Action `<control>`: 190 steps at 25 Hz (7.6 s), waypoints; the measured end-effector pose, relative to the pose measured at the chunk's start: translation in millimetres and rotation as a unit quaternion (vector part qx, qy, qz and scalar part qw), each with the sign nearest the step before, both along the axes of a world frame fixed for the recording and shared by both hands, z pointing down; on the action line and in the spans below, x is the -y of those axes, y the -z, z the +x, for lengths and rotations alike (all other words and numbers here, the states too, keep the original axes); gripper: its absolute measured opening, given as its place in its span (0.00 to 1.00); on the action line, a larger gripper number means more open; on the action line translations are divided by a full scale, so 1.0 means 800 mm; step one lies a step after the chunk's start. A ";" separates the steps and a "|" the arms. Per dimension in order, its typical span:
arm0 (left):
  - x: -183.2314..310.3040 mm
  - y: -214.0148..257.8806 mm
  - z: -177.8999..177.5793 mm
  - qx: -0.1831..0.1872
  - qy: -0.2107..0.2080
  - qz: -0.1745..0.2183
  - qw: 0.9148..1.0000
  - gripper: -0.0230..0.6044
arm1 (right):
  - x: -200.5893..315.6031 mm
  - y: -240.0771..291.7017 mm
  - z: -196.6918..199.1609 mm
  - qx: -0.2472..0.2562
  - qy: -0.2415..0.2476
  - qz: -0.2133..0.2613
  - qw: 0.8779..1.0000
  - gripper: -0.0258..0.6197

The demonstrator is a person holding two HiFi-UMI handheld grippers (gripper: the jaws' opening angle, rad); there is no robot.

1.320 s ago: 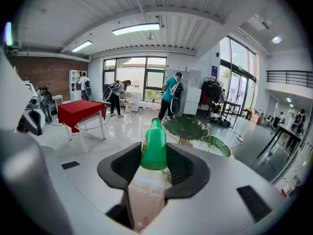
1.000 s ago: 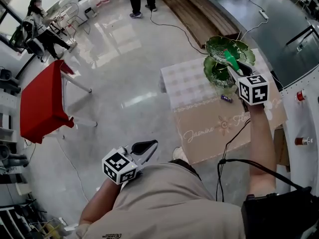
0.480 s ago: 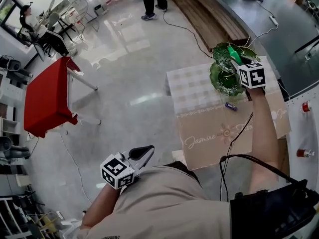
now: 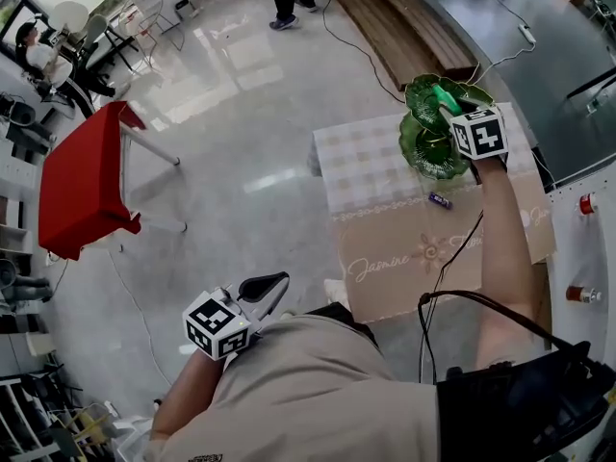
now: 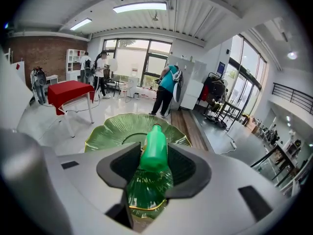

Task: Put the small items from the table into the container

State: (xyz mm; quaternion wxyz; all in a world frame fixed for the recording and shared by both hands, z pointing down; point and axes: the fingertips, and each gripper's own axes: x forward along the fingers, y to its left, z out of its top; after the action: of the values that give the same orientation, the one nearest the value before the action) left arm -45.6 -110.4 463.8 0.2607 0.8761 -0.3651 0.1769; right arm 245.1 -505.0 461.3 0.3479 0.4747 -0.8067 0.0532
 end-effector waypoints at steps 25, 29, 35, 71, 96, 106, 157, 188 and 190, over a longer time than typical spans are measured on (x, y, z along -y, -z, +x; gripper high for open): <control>-0.062 0.018 -0.038 -0.045 -0.074 0.028 0.996 0.05 | -0.244 0.064 -0.033 0.080 -0.044 0.095 0.991 0.24; -0.087 0.018 -0.049 -0.056 -0.090 0.029 0.994 0.05 | -0.333 0.039 -0.076 0.096 -0.042 0.080 0.991 0.17; -0.123 0.014 -0.070 -0.074 -0.107 0.026 0.991 0.05 | -0.454 0.002 -0.142 0.138 -0.047 0.045 0.988 0.09; -0.197 -0.013 -0.093 -0.070 -0.172 0.030 0.982 0.05 | -0.631 -0.066 -0.240 0.119 0.000 0.011 0.993 0.08; -0.031 -0.006 0.040 -0.028 -0.069 0.018 0.997 0.05 | -0.316 -0.224 0.038 -0.012 0.042 -0.050 0.998 0.26; -0.005 -0.010 0.028 -0.006 -0.020 -0.001 1.000 0.05 | -0.203 -0.295 0.081 -0.065 0.062 -0.076 0.993 0.31; -0.048 0.014 -0.027 -0.061 -0.089 0.032 0.994 0.05 | -0.261 -0.019 -0.019 0.003 0.003 -0.018 1.000 0.18; -0.049 0.008 -0.086 -0.044 0.055 0.032 0.997 0.05 | -0.032 0.014 -0.052 -0.010 -0.021 -0.037 0.999 0.18; -0.050 0.007 -0.088 -0.043 0.059 0.032 0.997 0.05 | -0.029 0.010 -0.051 -0.012 -0.027 -0.041 0.999 0.19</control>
State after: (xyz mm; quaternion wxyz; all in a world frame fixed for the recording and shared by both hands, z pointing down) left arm -115.6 -70.0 458.0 0.2577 0.8678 -0.4099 0.1119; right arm 204.4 -482.1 453.6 0.3751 0.4822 -0.7867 0.0893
